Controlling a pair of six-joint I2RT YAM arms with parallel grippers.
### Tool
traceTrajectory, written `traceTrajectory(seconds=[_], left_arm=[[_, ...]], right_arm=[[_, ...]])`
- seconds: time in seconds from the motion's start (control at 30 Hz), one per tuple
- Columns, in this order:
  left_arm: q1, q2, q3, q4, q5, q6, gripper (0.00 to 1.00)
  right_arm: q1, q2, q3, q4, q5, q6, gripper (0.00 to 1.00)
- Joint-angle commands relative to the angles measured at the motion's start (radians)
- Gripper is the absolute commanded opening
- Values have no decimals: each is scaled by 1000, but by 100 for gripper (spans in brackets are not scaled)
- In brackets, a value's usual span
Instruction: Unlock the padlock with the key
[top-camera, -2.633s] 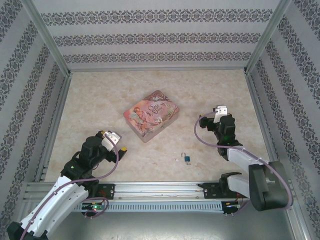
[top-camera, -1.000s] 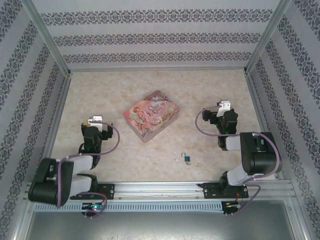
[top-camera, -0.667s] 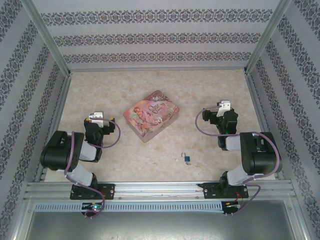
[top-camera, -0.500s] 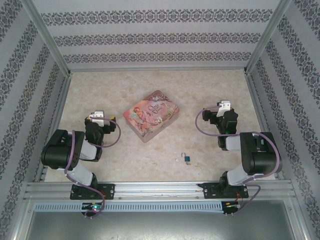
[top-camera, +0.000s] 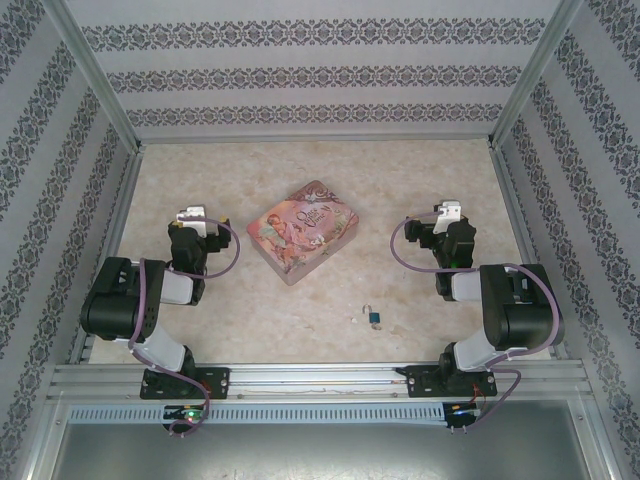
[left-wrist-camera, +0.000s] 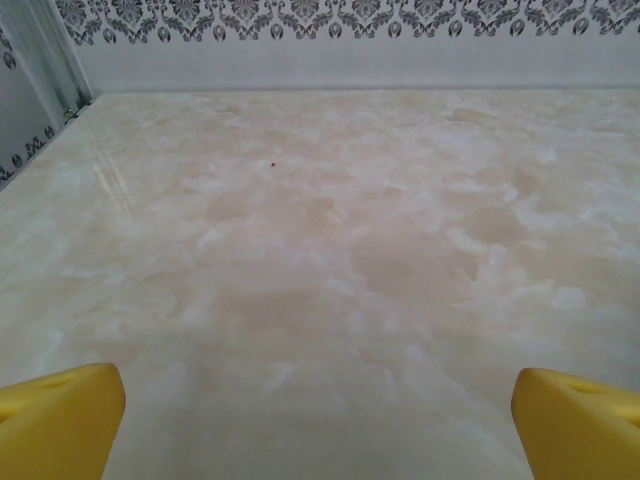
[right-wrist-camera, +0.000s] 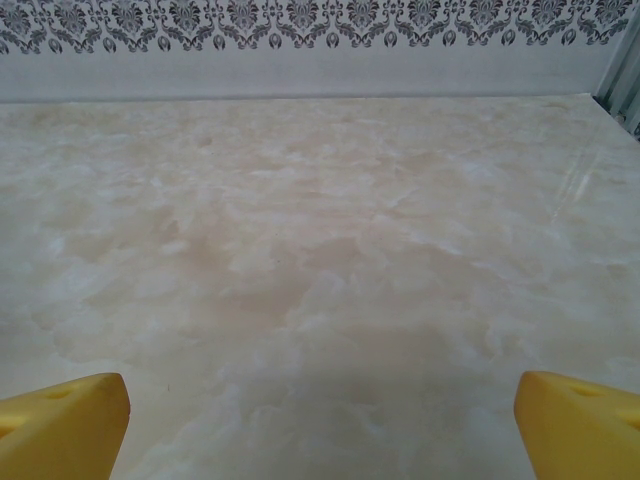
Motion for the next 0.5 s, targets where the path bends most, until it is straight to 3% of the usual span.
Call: traceTrajectory(seconds=[0.0, 0.47], left_arm=[[14, -13, 3, -29, -7, -18, 99], [14, -13, 1, -26, -7, -18, 99]], right_arm=[[10, -4, 15, -1, 9, 9, 99], [12, -4, 18, -8, 14, 9, 98]])
